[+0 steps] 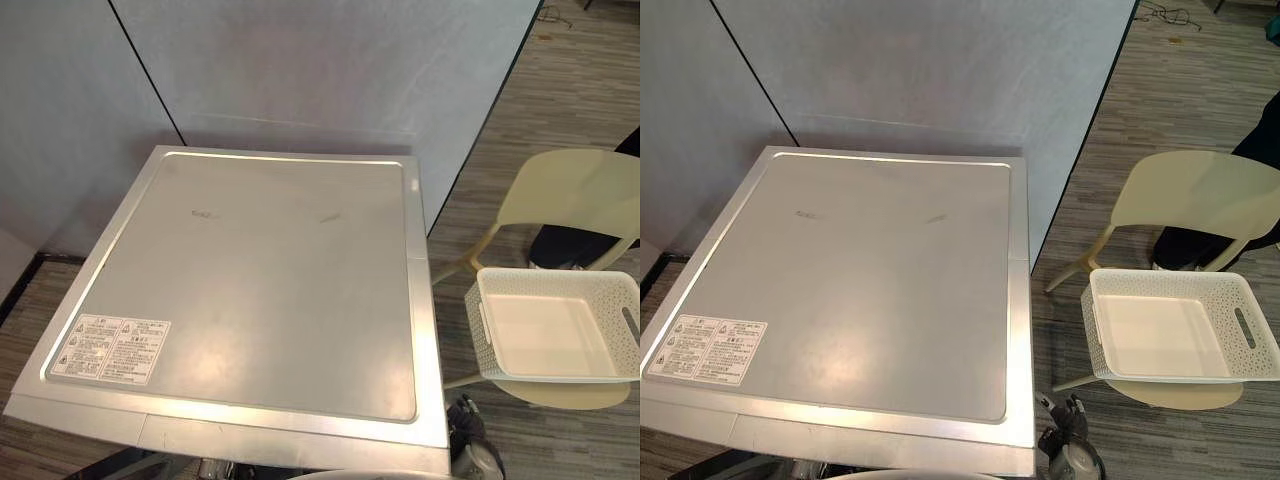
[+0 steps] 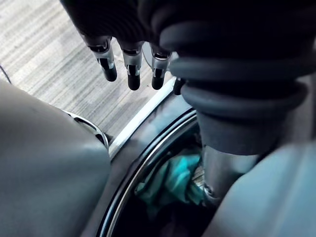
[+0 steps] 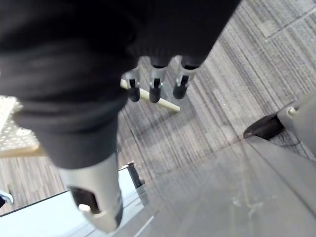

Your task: Pick up the laundry basket with both hands and put the clothes into the washing machine.

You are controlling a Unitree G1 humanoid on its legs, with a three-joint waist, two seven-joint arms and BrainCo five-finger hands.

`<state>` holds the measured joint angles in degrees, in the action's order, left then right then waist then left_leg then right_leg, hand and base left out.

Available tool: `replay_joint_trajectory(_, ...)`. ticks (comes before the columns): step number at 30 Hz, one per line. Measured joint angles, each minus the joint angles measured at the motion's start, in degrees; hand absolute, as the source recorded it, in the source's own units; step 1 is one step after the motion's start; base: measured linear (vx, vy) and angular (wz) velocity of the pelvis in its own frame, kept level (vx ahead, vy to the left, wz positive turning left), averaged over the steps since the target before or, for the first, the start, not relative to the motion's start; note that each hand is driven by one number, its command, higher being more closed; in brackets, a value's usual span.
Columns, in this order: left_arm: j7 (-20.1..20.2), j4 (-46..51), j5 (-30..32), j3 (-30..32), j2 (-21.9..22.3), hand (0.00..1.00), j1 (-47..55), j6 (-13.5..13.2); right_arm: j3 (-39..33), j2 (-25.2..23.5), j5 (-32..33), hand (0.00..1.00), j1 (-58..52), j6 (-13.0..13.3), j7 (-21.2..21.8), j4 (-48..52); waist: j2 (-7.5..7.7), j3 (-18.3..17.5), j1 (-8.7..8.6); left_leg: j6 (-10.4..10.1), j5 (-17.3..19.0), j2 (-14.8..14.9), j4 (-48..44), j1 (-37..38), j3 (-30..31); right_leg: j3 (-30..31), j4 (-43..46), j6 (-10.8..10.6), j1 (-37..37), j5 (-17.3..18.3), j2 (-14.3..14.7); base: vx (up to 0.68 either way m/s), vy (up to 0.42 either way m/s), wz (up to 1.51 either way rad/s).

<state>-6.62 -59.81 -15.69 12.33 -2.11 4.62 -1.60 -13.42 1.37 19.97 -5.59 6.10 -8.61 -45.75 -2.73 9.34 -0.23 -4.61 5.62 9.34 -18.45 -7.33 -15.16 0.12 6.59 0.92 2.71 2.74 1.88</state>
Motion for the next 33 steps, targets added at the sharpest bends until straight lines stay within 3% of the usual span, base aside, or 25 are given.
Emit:
replay_joint_trajectory(3,0.2,0.8,0.1,-1.6,0.0,0.0,-0.1,-0.5,-0.2,1.3,-0.3,0.0,0.4,0.0,0.0,0.0,-0.66,0.5,-1.03,-0.5,0.1,-1.3,1.2,-1.3,1.2,-2.6,6.4,0.8,4.9,2.5,-1.6,-0.19,0.019,0.46)
replay_joint_trajectory(4,0.4,0.8,0.2,-1.4,0.0,0.0,-0.5,-0.7,-0.5,1.1,-0.3,0.0,0.3,0.0,0.0,-0.1,-0.19,1.1,-1.4,-0.3,1.6,-1.2,-1.8,-1.7,0.4,-3.9,7.2,1.0,5.1,2.7,-2.2,-0.28,0.081,0.79)
replay_joint_trajectory(5,0.3,0.8,0.3,-1.4,0.2,0.0,-0.2,-0.7,-1.4,1.2,-0.2,0.0,-0.3,-0.1,-0.1,-0.2,-0.42,1.2,-1.28,-1.1,5.8,-0.3,-11.2,-1.4,-1.4,-5.1,8.3,1.6,5.1,3.3,-2.9,-0.2,0.09,0.62)
replay_joint_trajectory(7,0.3,0.8,0.4,-1.1,0.7,0.0,0.9,-0.8,-1.3,1.3,-0.2,0.0,-0.8,0.0,-0.1,0.0,-1.01,1.2,-1.39,-2.0,9.6,-0.6,-11.1,1.9,-1.6,-5.2,8.4,0.3,5.4,3.2,-2.7,-0.19,0.125,0.23)
replay_joint_trajectory(8,0.3,0.8,0.5,-0.6,1.0,0.0,1.0,-0.8,-1.2,1.3,-0.1,0.0,-0.6,0.0,0.0,0.1,-1.84,1.0,-1.46,-1.1,12.5,-0.7,-6.6,3.4,-1.6,-5.0,8.2,-0.3,6.4,2.1,-1.9,-0.24,0.197,-0.14)
replay_joint_trajectory(9,0.3,0.7,0.5,-0.2,0.9,0.0,1.0,-0.8,-1.0,0.5,-0.1,0.0,-0.5,-0.2,0.0,0.0,-1.19,0.9,-1.1,1.3,13.1,-1.5,-3.6,4.2,-2.6,-4.2,7.8,-1.1,6.9,0.9,-2.0,-0.24,0.19,-0.21)
replay_joint_trajectory(10,0.3,0.8,0.5,0.1,0.8,0.0,1.0,-1.0,-0.7,-0.1,-0.1,0.0,-0.6,-0.2,0.0,0.0,-0.99,1.0,-1.04,1.1,12.6,-2.0,-2.1,4.1,-3.3,-3.8,6.5,-1.2,6.7,-0.2,-2.2,-0.16,0.109,-0.3)
replay_joint_trajectory(12,0.2,0.8,0.6,0.1,0.4,0.0,1.3,-0.9,0.8,-0.4,0.2,0.0,-1.4,-0.2,0.0,0.0,0.92,-0.2,-1.32,1.3,10.5,-4.6,4.9,5.9,-5.8,-2.1,-0.8,-2.2,5.3,-5.2,-3.1,-0.08,0.078,-0.34)
replay_joint_trajectory(13,0.2,0.8,0.6,-0.2,0.2,0.0,1.5,-0.9,1.0,-0.4,0.2,0.0,-1.6,-0.2,0.0,0.0,0.57,-0.3,-1.55,1.4,10.0,-5.4,6.5,6.1,-5.9,-1.6,-2.3,-2.4,5.3,-6.2,-3.4,0.0,0.102,-0.26)
replay_joint_trajectory(14,0.2,0.8,0.9,-0.6,0.2,0.0,1.7,-0.8,1.0,-0.1,0.2,0.0,-1.8,-0.2,0.0,0.0,1.43,-1.3,-2.26,1.9,8.2,-6.7,9.6,6.5,-5.9,-1.4,-5.0,-2.8,4.8,-7.8,-4.0,0.05,0.082,-0.13)
replay_joint_trajectory(15,0.2,0.8,1.7,-0.9,-0.1,0.0,1.4,-0.8,0.9,0.1,0.2,0.0,-2.0,-0.2,-0.1,-0.1,1.24,-1.3,-2.48,1.9,6.7,-7.4,11.1,7.0,-5.9,-1.2,-6.5,-3.4,4.5,-8.8,-4.1,0.07,0.066,-0.12)
replay_joint_trajectory(18,0.3,0.8,2.9,-1.6,-0.3,0.0,0.1,-0.9,1.0,0.3,0.1,0.0,-2.6,-0.2,0.0,-0.8,1.22,-1.3,-2.23,4.3,4.4,-8.1,12.6,7.8,-6.0,-0.1,-7.8,-3.3,4.5,-9.8,-4.0,0.12,0.043,-0.17)
replay_joint_trajectory(21,0.4,0.8,2.9,-2.2,-0.3,0.0,-0.6,-0.9,1.1,0.2,-0.3,0.0,-2.0,-0.2,0.0,-0.9,1.41,-1.2,-2.06,4.6,4.3,-8.0,12.3,9.1,-6.0,1.1,-6.6,-3.3,4.5,-9.8,-3.6,0.12,0.018,-0.38)
replay_joint_trajectory(25,0.5,0.8,3.7,-3.3,-0.4,0.0,-0.9,-0.9,1.6,0.3,-0.4,0.0,-1.7,-0.4,0.1,-2.3,0.85,0.2,-2.65,4.6,4.2,-7.3,11.4,13.2,-5.9,1.5,4.5,-5.1,6.3,-7.1,-3.0,0.04,0.016,-0.26)
replay_joint_trajectory(26,0.5,0.8,4.2,-3.3,-0.4,0.0,-0.9,-0.9,1.9,0.3,-0.4,0.0,-1.5,-0.4,0.1,-2.3,0.46,0.5,-2.77,5.0,4.0,-7.0,11.4,13.4,-6.0,1.3,7.3,-4.8,7.4,-5.5,-3.3,-0.01,0.033,0.25)
replay_joint_trajectory(27,0.5,0.8,4.6,-3.3,-0.5,0.0,-0.9,-1.1,2.2,0.2,-0.4,0.0,-1.8,-0.5,0.0,-2.4,0.89,0.8,-3.07,5.4,4.3,-7.1,11.6,13.8,-5.9,-1.2,13.8,-3.2,9.1,-1.5,-5.2,-0.01,0.064,0.41)
replay_joint_trajectory(28,0.5,0.8,5.1,-3.3,-0.6,0.0,-0.2,-1.1,2.1,0.3,-0.4,0.0,-1.9,-1.0,0.0,-2.4,0.67,1.1,-3.24,5.9,4.6,-7.4,12.2,14.3,-6.0,-3.2,17.1,-3.7,9.8,0.6,-7.6,-0.01,0.057,0.41)
replay_joint_trajectory(30,0.4,0.9,5.1,-3.2,-1.4,0.0,1.3,-1.1,2.7,0.2,-0.9,0.0,-1.4,-1.8,0.1,-2.4,2.0,0.5,-2.56,5.8,4.6,-7.5,12.4,14.6,-6.7,-4.1,16.5,-4.0,9.5,0.1,-10.1,0.0,-0.014,-0.04)
replay_joint_trajectory(33,0.4,1.2,4.6,-2.7,-2.5,0.0,2.3,-1.1,3.9,0.3,-2.7,0.0,0.2,-2.2,1.1,-2.3,3.51,0.0,-1.45,4.7,4.7,-7.8,12.2,14.6,-7.5,-1.2,11.5,-6.9,7.9,-0.6,-9.8,0.01,-0.142,-0.4)
